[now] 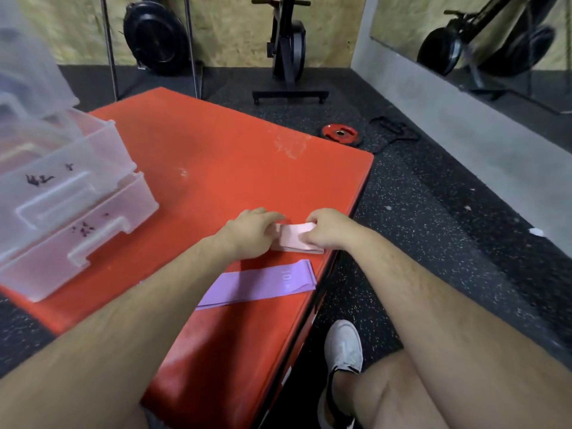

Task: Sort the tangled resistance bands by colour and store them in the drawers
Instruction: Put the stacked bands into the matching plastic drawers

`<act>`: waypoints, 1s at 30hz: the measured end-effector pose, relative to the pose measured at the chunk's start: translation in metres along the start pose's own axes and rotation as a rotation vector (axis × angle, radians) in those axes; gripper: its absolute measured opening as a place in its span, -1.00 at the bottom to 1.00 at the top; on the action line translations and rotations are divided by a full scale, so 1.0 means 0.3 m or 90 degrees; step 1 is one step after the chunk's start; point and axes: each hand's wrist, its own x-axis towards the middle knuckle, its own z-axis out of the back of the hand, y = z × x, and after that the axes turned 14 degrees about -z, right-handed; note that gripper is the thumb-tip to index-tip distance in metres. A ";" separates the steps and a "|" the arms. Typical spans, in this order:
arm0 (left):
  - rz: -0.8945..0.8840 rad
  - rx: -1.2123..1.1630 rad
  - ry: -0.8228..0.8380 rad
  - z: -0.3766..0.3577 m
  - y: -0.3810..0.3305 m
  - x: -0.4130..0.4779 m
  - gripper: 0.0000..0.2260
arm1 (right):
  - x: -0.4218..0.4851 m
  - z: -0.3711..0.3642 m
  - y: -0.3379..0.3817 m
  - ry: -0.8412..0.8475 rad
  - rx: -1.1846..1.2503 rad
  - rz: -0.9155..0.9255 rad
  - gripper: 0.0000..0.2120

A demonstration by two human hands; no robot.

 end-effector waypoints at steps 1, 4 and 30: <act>-0.002 0.004 0.012 0.007 0.007 0.005 -0.54 | 0.003 -0.002 0.005 0.013 0.010 -0.005 -0.71; -0.012 0.002 0.025 0.020 0.013 0.007 -0.62 | 0.002 -0.007 0.017 0.027 0.048 0.000 -0.77; -0.052 0.018 -0.303 0.433 0.067 -0.517 -0.64 | -0.209 0.057 0.392 -0.195 0.314 0.494 -0.61</act>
